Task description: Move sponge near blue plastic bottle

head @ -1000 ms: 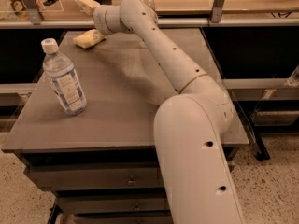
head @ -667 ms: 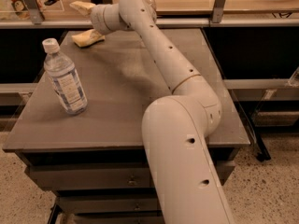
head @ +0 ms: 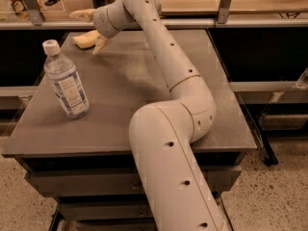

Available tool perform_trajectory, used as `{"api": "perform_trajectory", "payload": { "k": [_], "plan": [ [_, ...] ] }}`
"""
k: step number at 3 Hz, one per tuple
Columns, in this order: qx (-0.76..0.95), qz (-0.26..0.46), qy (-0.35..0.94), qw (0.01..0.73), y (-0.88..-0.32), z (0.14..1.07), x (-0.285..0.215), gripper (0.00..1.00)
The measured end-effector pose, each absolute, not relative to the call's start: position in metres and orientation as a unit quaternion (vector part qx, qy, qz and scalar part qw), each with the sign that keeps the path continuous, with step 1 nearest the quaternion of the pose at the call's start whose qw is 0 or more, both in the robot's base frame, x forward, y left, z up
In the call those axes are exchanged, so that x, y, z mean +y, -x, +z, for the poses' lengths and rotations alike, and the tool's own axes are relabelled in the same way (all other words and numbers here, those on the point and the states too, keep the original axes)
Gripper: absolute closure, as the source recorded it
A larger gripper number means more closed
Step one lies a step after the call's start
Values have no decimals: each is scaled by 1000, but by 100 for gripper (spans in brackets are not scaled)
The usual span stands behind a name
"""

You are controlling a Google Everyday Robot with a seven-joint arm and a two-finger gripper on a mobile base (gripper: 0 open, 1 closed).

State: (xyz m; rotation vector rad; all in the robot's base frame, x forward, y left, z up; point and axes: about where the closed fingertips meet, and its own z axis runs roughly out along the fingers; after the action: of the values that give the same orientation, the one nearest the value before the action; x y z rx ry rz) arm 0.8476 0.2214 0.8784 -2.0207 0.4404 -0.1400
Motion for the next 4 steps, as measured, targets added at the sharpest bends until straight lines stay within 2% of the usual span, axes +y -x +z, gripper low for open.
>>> {"api": "perform_trajectory", "payload": {
  "k": [1,2,4],
  "plan": [
    [168,-29,863,476,-829,867,217,14],
    [187,-31,867,461,-832,865,211,38],
    [281,-104,807,509,-891,896,218,85]
  ]
}}
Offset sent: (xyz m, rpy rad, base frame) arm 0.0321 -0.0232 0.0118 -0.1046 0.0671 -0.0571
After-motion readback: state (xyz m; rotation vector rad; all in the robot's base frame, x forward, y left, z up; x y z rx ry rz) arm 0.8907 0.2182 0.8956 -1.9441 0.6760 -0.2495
